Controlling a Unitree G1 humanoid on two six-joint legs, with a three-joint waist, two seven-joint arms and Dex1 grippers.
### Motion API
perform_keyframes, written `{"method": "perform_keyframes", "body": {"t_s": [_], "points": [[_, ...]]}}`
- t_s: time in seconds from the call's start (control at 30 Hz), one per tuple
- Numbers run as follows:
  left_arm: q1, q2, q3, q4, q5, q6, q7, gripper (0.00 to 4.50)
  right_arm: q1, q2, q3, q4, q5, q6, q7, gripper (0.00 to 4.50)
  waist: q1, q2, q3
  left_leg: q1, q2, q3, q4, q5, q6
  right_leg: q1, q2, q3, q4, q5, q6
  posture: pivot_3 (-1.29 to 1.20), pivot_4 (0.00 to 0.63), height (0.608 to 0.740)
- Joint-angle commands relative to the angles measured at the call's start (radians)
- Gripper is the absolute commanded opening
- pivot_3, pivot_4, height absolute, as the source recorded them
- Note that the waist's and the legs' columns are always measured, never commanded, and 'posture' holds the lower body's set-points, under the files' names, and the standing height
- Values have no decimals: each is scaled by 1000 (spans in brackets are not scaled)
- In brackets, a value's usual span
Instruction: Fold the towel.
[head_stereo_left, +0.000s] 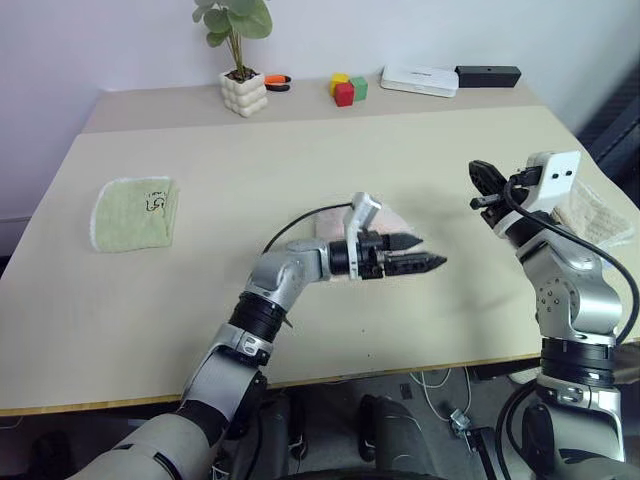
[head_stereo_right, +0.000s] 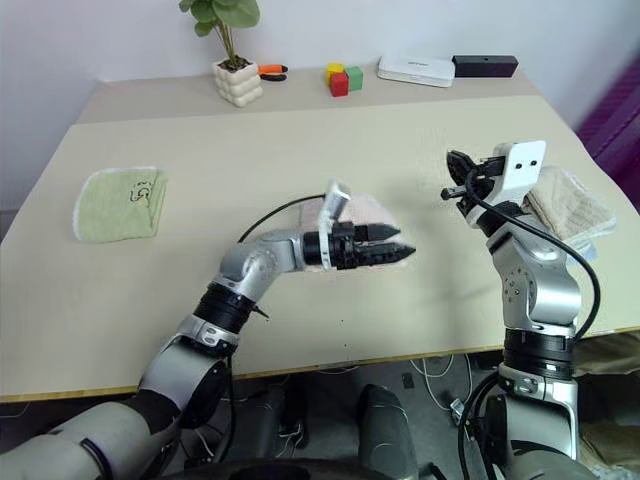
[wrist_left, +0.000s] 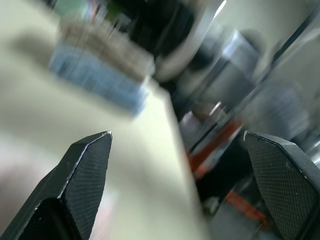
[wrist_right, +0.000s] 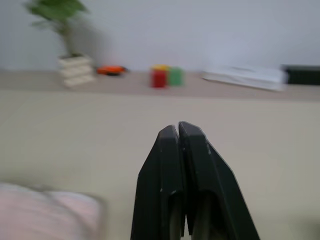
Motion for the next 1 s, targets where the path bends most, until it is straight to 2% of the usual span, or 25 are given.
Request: {"method": "perform_keyframes", "body": {"t_s": [0.03, 0.07, 0.13, 0.27, 0.47, 0.57, 0.7, 0.83, 0.87, 0.9, 1.0], "points": [[-3, 6, 92, -146, -134, 91, 39, 4500, 17, -38, -37, -103, 126, 13, 124, 806, 1, 0, 0, 0, 0, 0, 0, 0, 0, 1, 0, 0, 0, 0, 0, 0, 150, 740], [0, 12, 113, -173, -163, 113, 52, 4500, 28, -54, -33, -119, 143, 21, 154, 1404, 2, 0, 0, 1, 0, -1, 0, 0, 0, 2, 0, -1, 0, 0, 0, 0, 150, 740], [8, 30, 150, -203, -186, 132, 96, 4500, 53, -85, -24, -151, 182, 53, 205, 2276, 3, 0, 0, 1, 0, -2, 2, 0, 0, 3, 0, -2, 0, 0, 0, 0, 150, 740], [52, 83, 166, -234, -167, 123, 138, 4500, 87, -101, 13, -197, 223, 98, 246, 4429, 1, 0, 0, 1, 0, -3, 8, -2, 3, 5, 0, -2, 0, 0, 1, 0, 150, 740], [96, 130, 175, -190, -83, 17, 197, 4500, 99, -74, 77, -177, 174, 68, 235, 4429, 8, -1, 0, 0, 0, -3, 11, -3, 4, 6, -1, -2, 0, 0, 0, 0, 150, 740], [84, 129, 171, -98, 20, -99, 272, 4500, 94, -79, 149, -137, 67, 14, 228, 4429, 12, -1, 0, 0, -1, -2, 11, -4, 4, 6, -1, -2, 0, 0, 0, 0, 150, 740], [57, 90, 146, 19, 124, -244, 325, 4500, 0, 70, 173, -43, -11, -64, 60, 4429, 15, -1, 0, -1, 0, -1, 11, -4, 3, 4, -1, -2, 0, 1, -1, 0, 150, 740], [42, -8, 154, 102, 160, -307, 424, 4500, -35, 271, 224, 23, -120, -127, -149, 4429, 20, -1, 0, -6, 0, -2, 11, 1, -3, 0, -1, -2, 1, 3, 2, 0, 150, 740], [47, -25, 152, 112, 165, -309, 435, 3987, -35, 308, 223, 38, -125, -133, -177, 3921, 23, -1, 0, -7, 0, -2, 11, 1, -3, -1, 0, -2, 1, 3, 2, 0, 150, 740], [50, -34, 150, 118, 171, -309, 439, 3734, -35, 330, 221, 47, -130, -138, -192, 3687, 23, -1, 0, -8, 0, -2, 11, 1, -3, -1, 0, -2, 1, 3, 3, 0, 150, 740], [61, -68, 134, 135, 215, -345, 487, 2233, -30, 379, 237, 61, -178, -175, -251, 2167, 23, -1, 0, -10, -1, -1, 12, 1, -2, -2, 0, -2, 1, 4, 5, 0, 150, 740]]}}
